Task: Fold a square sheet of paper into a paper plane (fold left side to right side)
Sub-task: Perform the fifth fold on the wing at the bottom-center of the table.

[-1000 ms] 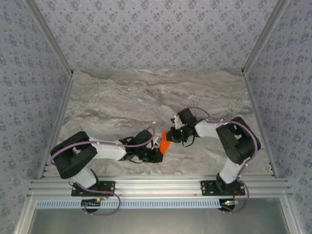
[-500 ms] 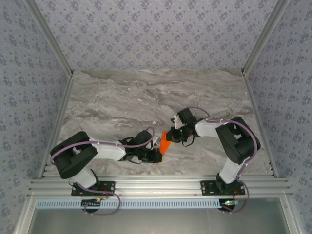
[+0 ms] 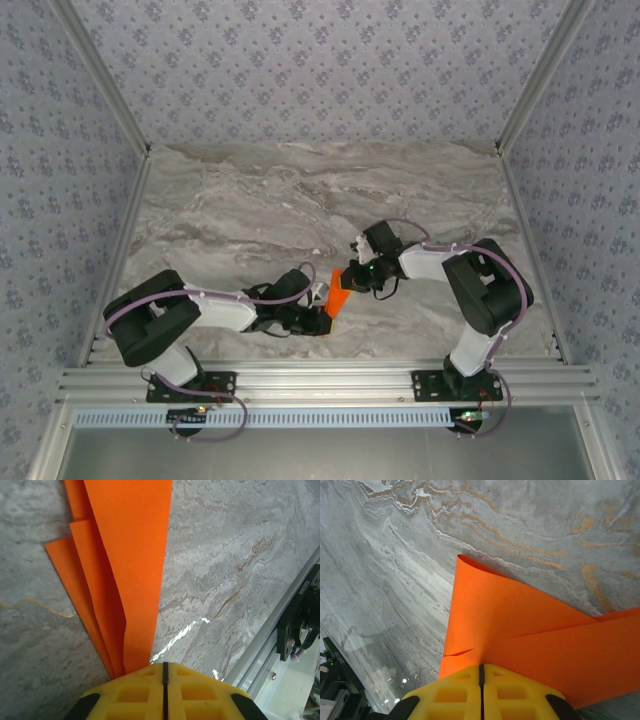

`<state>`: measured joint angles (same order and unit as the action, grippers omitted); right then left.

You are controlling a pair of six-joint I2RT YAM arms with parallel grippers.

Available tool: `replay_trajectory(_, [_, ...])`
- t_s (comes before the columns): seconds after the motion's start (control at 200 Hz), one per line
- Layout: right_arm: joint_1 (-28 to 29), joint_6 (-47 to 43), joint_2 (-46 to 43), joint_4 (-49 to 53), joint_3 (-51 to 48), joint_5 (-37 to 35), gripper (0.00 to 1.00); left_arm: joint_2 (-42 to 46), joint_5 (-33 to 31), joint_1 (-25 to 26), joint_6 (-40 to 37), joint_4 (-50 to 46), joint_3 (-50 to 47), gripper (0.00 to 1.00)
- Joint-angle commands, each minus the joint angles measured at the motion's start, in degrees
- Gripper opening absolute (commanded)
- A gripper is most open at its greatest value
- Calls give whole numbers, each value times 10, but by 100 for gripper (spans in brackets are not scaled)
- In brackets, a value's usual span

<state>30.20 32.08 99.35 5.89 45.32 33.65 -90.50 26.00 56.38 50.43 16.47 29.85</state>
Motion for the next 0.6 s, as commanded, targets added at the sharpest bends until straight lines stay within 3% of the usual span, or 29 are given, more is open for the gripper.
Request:
replay_trajectory(0.0, [3,-12,36,57,-10,-76,5,-11,-5,3,1,-22,-16,7])
replay_trajectory(0.595, [-10,-21,48,83,1,-81,5,18,-7,25,13,-28,-54,5])
